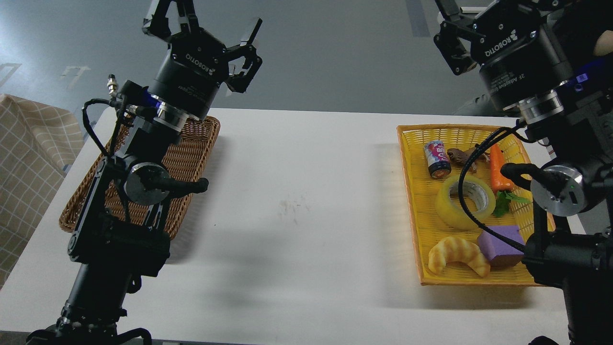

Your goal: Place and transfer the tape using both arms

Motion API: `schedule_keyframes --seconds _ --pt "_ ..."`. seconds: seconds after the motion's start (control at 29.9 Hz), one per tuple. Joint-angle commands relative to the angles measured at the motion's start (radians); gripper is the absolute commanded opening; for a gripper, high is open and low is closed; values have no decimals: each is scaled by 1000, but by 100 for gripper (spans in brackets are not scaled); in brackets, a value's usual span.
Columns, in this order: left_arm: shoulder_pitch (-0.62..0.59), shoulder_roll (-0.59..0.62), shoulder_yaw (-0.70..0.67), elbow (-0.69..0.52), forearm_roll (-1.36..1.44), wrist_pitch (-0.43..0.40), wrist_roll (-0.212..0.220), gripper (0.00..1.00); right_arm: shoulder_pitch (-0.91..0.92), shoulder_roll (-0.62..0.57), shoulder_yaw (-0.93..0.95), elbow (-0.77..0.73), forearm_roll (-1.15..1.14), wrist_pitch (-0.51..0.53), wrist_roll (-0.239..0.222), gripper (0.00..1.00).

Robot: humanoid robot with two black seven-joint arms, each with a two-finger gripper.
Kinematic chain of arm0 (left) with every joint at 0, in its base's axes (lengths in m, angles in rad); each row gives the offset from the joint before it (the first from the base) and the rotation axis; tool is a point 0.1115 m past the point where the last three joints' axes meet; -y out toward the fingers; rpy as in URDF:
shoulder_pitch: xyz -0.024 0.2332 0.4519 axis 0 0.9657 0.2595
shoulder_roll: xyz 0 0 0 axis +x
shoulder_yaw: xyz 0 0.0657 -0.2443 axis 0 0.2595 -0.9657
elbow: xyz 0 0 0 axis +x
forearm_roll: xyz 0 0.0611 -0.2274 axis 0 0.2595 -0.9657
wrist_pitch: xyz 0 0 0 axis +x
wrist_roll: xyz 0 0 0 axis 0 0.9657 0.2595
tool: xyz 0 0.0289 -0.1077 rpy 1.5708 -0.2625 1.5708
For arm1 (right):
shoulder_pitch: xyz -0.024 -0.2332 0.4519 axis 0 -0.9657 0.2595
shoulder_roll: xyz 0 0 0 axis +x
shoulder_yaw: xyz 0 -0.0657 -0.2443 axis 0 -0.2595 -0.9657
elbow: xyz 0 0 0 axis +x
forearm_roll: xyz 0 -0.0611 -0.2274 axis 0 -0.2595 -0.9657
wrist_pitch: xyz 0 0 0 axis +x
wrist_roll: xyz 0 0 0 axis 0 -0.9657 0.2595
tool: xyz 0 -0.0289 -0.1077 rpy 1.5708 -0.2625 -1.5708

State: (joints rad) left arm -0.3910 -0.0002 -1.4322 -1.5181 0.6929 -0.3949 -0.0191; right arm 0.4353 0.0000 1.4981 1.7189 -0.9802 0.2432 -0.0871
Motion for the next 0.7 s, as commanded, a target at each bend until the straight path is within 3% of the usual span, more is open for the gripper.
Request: schedule_keyframes --seconds 0.0,0.67 --pt "-3 0 3 3 -10 2 -1 98 -32 0 -6 10 3 2 10 100" --pt "11 0 0 7 -13 31 -2 98 -38 0 -33 10 2 4 21 100"
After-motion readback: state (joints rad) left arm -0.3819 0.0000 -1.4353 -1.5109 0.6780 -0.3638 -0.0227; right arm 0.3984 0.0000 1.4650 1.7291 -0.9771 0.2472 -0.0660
